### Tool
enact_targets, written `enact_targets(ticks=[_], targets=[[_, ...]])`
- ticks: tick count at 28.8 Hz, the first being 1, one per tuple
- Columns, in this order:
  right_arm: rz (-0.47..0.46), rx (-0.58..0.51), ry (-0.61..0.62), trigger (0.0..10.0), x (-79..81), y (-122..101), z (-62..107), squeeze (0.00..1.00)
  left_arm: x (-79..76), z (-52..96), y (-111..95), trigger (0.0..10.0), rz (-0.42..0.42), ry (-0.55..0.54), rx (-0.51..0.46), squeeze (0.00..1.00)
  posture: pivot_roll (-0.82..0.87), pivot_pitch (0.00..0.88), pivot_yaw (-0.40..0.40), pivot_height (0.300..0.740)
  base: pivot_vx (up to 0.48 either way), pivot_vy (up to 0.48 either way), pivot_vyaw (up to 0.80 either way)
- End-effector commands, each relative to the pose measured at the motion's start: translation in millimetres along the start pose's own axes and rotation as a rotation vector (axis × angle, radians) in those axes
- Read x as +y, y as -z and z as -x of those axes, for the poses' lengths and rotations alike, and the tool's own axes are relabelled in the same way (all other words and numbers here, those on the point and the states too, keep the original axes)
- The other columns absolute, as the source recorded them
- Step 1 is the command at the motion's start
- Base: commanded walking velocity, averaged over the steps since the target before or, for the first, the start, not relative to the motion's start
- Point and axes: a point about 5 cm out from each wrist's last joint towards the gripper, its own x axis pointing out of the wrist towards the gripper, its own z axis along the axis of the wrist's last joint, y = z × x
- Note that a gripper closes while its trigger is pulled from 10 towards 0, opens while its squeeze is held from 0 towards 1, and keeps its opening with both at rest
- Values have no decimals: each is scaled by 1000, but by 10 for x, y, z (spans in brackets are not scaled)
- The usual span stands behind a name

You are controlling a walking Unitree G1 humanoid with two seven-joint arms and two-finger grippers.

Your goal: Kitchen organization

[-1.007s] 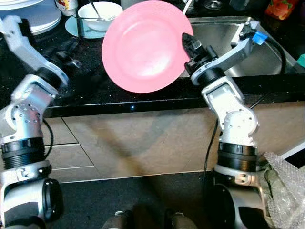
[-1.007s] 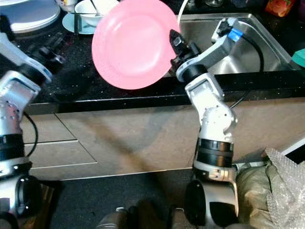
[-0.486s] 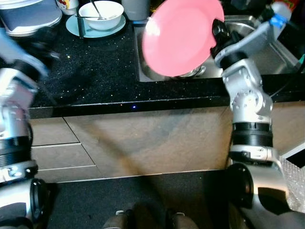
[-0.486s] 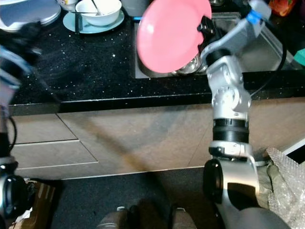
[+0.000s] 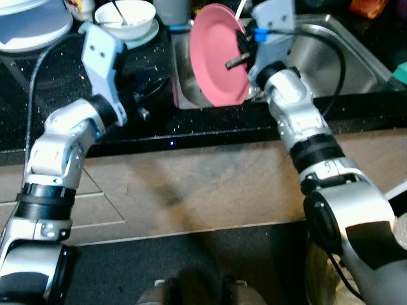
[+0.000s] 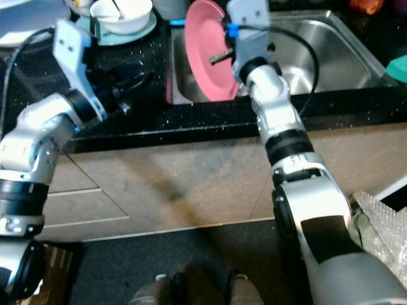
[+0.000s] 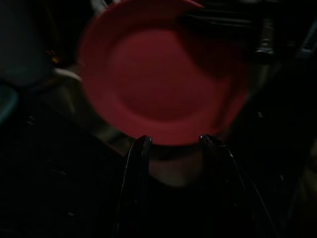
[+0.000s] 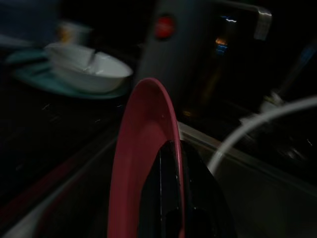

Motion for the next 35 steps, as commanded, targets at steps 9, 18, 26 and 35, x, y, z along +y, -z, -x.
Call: enact_targets(ticks=[9,18,26,35], targets=[[21,121,-83,10000,183,220,2,0,99,-5,81,10000,-17,-9,63,0,71,206,47,740,0,0,0],[33,113,-47,10000,120,215,5,1000,148,-7,70,10000,-51,-31,60,0,69,192,50,740,0,0,0],[-149,-66,119,10000,-174,-34,-6,0,184,4,-126,10000,-75,-104,-53,0,75,175,50,740,0,0,0],[-542,-234,35,10000,-320,-154,60,0,-46,73,-392,10000,245,27,-286,0,62,144,37,740,0,0,0]])
